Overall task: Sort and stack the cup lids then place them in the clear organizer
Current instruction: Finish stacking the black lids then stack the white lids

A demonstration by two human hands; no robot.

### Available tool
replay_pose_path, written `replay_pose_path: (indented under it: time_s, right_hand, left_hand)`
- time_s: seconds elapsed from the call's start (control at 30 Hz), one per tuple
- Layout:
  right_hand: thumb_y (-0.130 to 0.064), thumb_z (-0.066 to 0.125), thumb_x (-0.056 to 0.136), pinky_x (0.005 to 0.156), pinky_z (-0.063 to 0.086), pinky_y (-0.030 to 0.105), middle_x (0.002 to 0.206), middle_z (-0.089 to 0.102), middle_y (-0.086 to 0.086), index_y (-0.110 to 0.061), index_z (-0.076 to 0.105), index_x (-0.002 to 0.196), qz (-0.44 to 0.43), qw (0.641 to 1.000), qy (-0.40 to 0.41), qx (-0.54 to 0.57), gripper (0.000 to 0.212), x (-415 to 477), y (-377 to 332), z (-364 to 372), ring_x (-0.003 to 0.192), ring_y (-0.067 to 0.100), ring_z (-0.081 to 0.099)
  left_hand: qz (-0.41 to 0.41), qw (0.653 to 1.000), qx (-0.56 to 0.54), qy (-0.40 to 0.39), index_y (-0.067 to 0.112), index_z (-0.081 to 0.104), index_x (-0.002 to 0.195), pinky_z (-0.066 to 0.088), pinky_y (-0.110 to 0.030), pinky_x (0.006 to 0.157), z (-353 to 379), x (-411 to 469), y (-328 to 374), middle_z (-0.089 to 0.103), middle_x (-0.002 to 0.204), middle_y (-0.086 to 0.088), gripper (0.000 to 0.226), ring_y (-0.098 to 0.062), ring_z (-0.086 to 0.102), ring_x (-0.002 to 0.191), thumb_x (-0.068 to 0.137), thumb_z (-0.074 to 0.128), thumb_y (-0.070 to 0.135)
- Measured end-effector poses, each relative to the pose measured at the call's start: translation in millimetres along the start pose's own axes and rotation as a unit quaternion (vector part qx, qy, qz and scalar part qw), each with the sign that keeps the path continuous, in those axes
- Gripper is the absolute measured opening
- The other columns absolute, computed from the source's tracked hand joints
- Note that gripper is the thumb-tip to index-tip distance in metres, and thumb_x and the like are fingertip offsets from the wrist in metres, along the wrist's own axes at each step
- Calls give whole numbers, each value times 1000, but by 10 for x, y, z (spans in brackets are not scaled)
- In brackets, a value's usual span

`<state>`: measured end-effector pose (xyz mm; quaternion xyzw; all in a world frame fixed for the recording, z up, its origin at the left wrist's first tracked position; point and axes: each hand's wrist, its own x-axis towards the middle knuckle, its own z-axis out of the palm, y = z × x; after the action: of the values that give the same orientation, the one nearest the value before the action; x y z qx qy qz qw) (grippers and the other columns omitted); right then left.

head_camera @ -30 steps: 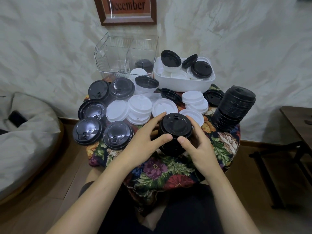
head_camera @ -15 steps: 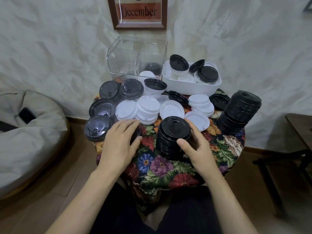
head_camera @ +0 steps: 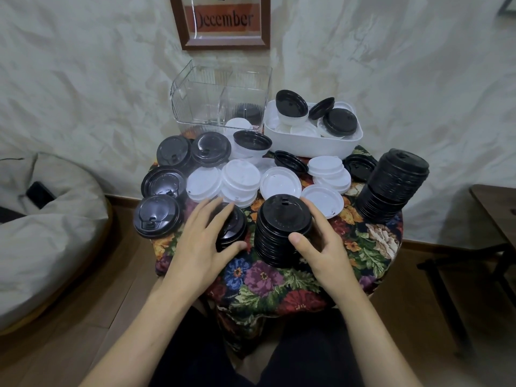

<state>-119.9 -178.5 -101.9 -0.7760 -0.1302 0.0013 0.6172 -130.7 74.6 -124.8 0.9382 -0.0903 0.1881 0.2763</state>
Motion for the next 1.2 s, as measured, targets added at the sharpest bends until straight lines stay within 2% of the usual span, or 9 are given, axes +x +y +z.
replay_pose_path:
  time_s: [0.07,0.13,0.27,0.4,0.57,0.7,0.8,1.03,1.2]
  right_hand:
    - [-59,71,84,117,41,34,147,56,-25,-33,44,156,0,1000,-1,-1,81,-3,-5,1,139,-1,49]
    - [-59,70,85,117,41,34,147,56,-25,-34,44,156,0,1000,-2,-4,80,-4,-5,1,139,-2,49]
    - [-60,70,84,118,41,34,148,55,-25,-35,43,156,-1,1000,1,-6,80,-5,-5,0,140,-2,48]
    - [-62,71,84,120,40,40,150,54,-24,-34,43,156,1,1000,2,-1,82,-8,-12,5,140,-2,48]
    - [-60,72,83,118,42,39,147,55,-29,-35,43,155,-1,1000,-1,12,82,-7,-10,1,139,-2,49]
    - [-57,71,84,117,41,30,149,53,-29,-33,41,157,-5,1000,-5,18,82,-1,12,-7,140,-4,47]
    - [-55,72,85,117,40,28,152,53,-22,-29,41,159,-9,1000,-8,22,84,10,29,-11,142,-2,47]
    - [-66,78,79,112,46,26,146,59,-19,-28,43,156,-8,998,-10,59,93,6,-6,-3,138,4,54]
    - [-31,77,89,107,47,23,141,63,-15,-24,48,150,-5,998,-1,57,68,10,5,3,134,7,58]
  left_hand:
    - [-15,1000,-11,1,17,53,151,35,-44,121,-23,-17,14,46,156,1,72,-20,39,147,89,75,45]
    - [-40,998,-46,15,21,54,150,36,-38,119,-63,2,61,48,154,8,67,-13,41,144,90,77,41]
    - [-103,981,-159,50,30,56,147,31,-23,116,-187,150,231,45,150,22,61,2,40,141,91,70,51]
    - [-83,966,-239,60,30,61,142,31,-8,112,-291,308,462,52,149,20,58,10,42,138,90,67,53]
    - [-16,961,-276,-32,34,66,137,38,-30,117,-245,344,662,47,152,24,53,0,41,144,87,74,50]
    - [-16,953,-286,-96,42,65,135,34,-26,118,-201,344,718,39,156,30,48,10,35,144,88,79,44]
    - [-24,946,-297,-128,48,63,135,34,-31,120,-206,367,708,37,156,32,48,10,35,144,89,77,48]
    - [-69,920,-359,-139,39,50,145,41,-37,117,-194,423,683,57,144,22,71,0,53,135,84,86,33]
    - [-84,916,-364,-145,38,51,144,45,-35,113,-156,480,661,63,137,18,74,-3,58,129,78,85,40]
